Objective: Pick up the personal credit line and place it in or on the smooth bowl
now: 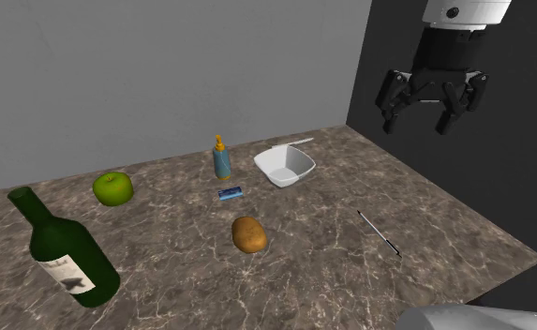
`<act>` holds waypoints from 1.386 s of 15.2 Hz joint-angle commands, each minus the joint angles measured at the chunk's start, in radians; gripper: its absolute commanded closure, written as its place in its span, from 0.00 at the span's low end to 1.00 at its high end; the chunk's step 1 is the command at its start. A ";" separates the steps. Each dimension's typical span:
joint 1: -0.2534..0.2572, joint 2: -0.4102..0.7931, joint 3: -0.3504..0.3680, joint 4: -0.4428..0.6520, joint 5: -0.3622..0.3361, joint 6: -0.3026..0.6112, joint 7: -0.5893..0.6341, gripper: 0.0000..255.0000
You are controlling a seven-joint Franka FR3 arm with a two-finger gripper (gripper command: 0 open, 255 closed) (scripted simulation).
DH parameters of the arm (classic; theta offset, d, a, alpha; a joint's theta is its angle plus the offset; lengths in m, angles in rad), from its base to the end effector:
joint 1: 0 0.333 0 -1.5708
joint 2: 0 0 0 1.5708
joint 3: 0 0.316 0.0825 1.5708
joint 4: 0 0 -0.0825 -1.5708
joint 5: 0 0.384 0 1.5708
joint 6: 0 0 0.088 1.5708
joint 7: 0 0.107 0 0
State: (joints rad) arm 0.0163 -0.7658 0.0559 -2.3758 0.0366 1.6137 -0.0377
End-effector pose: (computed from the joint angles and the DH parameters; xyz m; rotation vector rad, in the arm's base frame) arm 0.3147 0.0311 0.5782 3.1361 0.1457 0.0047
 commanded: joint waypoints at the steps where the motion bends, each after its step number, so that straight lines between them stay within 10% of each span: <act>1: 0.000 0.000 0.000 0.000 0.000 0.000 0.000 0.00; 21: 0.021 0.484 0.339 0.011 0.340 0.352 0.686 0.00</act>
State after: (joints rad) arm 0.0388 -0.3265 0.3807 -2.3844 0.3686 1.9417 0.6133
